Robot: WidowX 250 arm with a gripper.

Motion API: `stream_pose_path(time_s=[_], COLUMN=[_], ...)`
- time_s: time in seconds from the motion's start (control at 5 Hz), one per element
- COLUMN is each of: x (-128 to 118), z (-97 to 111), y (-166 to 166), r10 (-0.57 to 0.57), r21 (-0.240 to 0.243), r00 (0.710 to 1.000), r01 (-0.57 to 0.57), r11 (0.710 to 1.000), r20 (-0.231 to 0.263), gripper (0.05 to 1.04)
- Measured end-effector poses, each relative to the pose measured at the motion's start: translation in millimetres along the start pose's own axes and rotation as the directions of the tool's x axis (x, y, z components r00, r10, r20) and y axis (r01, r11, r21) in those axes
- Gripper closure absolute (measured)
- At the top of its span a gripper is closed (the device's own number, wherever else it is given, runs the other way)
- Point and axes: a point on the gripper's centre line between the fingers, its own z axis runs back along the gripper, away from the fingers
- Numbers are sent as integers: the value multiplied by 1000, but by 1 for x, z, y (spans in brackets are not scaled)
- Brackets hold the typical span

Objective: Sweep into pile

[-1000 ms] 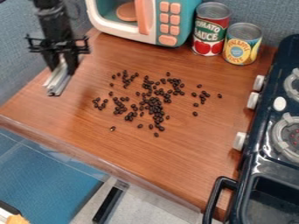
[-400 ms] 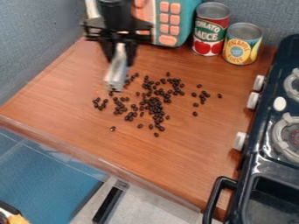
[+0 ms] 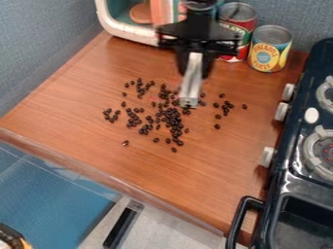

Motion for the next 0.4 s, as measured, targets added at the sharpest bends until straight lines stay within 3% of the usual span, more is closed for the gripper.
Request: stream_pose_path(time_s=[0.2,0.4], x=[8,17], z=[-16,-37], y=[-38,-54], r10=[-13,-5], r21=[9,18], r00=[999,996], r01=[13,7], r11=[1000,1000], r20=[-33,-87], gripper=[704,704])
